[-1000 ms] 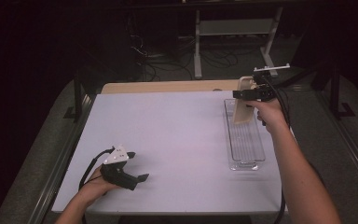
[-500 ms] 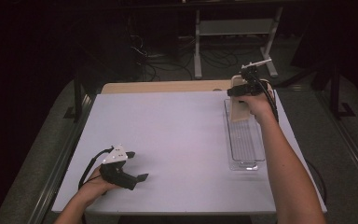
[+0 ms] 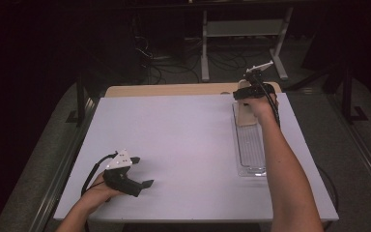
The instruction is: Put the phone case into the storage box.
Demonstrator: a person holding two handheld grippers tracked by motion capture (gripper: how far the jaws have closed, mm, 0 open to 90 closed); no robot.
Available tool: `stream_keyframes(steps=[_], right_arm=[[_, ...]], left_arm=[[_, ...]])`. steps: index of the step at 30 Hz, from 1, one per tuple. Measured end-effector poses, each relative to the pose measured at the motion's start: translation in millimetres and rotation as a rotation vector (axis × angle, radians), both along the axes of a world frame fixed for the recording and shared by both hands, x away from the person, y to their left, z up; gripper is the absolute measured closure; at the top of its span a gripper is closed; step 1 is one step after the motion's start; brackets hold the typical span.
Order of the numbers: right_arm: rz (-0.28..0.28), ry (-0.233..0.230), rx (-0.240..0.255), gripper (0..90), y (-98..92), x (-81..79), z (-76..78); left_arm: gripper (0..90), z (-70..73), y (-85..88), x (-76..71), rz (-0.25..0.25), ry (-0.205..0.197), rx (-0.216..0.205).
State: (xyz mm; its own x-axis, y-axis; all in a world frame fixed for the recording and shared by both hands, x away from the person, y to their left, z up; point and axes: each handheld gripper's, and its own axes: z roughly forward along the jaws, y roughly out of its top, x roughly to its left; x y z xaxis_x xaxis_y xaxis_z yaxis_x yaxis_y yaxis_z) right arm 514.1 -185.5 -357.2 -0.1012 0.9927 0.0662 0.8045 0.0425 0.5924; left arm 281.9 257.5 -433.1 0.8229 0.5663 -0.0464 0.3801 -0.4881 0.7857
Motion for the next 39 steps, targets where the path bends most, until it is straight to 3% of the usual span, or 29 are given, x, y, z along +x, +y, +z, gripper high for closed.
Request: stream_keyframes(steps=[8, 16, 25, 39], right_arm=[[-0.034, 0.008, 0.007, 9.2, -2.0, 5.9, -6.4], [-0.030, 0.007, -0.002, 8.6, -0.9, 11.8, -11.1], [-0.032, 0.041, 0.010, 7.9, 1.1, 16.6, -20.2], [-0.043, 0.031, 0.027, 5.6, -1.2, 17.0, -20.2]], left_arm=[[2.0, -0.4, -0.2, 0.1, 0.002, 0.003, -0.003], [2.0, -0.7, -0.1, 0.2, 0.004, 0.006, -0.007], [2.0, -1.0, -0.1, 0.3, 0.002, 0.010, -0.008], [2.0, -1.5, -0.5, 0.3, -0.007, 0.011, 0.001]])
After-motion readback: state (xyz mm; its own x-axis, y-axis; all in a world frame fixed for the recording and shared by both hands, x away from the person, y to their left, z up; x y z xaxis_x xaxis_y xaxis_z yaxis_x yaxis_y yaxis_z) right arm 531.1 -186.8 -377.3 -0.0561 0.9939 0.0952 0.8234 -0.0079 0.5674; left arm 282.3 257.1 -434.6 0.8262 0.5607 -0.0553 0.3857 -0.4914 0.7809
